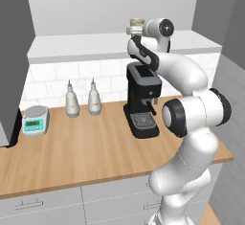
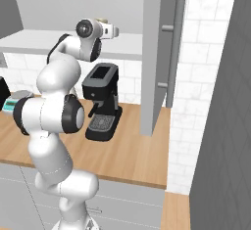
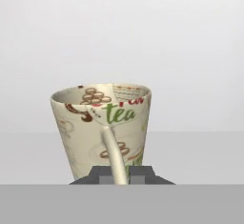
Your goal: Gather all objects into one cabinet and sort the glasses and bowls to opposite sides.
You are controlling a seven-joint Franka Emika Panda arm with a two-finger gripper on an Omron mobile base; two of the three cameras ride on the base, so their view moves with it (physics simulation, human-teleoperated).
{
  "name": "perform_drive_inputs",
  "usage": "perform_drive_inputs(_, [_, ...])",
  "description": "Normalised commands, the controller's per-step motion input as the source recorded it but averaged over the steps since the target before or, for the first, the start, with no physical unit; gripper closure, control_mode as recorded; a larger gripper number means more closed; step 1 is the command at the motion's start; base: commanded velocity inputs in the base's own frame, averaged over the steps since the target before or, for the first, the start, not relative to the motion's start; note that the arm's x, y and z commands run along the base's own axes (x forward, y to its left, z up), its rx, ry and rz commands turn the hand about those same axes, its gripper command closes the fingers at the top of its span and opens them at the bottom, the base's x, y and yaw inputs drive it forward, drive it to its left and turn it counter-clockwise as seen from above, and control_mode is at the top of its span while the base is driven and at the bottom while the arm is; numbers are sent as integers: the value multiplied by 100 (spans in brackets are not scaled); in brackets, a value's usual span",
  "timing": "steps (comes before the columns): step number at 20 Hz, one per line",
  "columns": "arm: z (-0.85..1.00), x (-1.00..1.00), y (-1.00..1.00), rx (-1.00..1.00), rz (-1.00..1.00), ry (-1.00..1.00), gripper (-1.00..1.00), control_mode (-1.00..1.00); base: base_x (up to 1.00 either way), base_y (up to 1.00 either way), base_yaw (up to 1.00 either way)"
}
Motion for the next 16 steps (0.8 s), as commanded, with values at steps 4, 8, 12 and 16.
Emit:
perform_drive_inputs(4, [0,0,0,0,0,0,100,-100,0,0,0])
perform_drive_inputs(8, [0,0,0,0,0,0,100,-100,0,0,0])
perform_drive_inputs(12, [0,0,0,0,0,0,100,-100,0,0,0])
perform_drive_inputs(16, [0,-14,0,0,0,-3,100,-100,0,0,0])
